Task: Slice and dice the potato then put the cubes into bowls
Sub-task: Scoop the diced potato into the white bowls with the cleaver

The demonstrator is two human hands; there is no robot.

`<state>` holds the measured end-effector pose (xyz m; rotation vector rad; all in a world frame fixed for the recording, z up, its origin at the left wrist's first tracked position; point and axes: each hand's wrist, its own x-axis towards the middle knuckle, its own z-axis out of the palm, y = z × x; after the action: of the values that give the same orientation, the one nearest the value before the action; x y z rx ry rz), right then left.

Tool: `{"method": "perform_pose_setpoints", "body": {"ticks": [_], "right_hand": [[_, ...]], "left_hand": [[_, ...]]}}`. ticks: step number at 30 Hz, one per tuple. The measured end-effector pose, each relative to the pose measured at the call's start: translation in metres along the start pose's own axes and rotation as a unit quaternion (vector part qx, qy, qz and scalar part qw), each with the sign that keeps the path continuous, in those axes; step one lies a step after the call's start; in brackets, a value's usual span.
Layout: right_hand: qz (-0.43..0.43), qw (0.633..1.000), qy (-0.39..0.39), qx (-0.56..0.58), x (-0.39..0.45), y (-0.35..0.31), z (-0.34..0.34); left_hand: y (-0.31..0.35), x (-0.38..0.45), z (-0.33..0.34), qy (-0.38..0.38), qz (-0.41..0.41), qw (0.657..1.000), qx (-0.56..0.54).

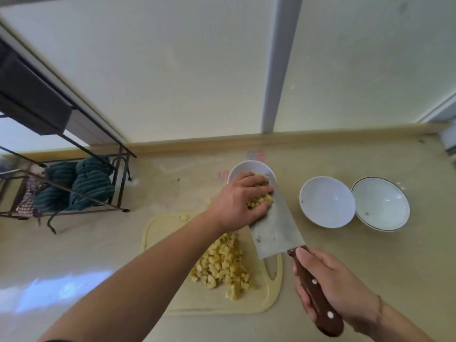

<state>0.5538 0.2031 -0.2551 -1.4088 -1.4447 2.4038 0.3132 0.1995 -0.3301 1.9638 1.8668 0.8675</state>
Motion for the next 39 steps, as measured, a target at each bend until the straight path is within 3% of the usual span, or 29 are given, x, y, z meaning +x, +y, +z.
{"method": "perform_pose_setpoints", "body": {"ticks": [11,16,23,39], "right_hand": [[0.063,0.993,0.010,0.098,0.007,-0.029,0.024],[0.086,0.987,0.022,0.134,0.005,-0.044,0.034],[0.128,0.973,0.035,0.187,0.002,-0.061,0.045],[0.156,0.983,0.005,0.099,-0.024,-0.079,0.032]], "left_hand": [[-0.016,0.028,-0.016,-0.133,-0.052,0.989,-0.036],[-0.018,0.041,-0.017,-0.157,-0.084,0.984,-0.020],[-0.025,0.062,-0.010,-0.257,-0.107,0.960,0.025],[-0.022,0.075,-0.013,-0.244,-0.042,0.966,0.072]]}}
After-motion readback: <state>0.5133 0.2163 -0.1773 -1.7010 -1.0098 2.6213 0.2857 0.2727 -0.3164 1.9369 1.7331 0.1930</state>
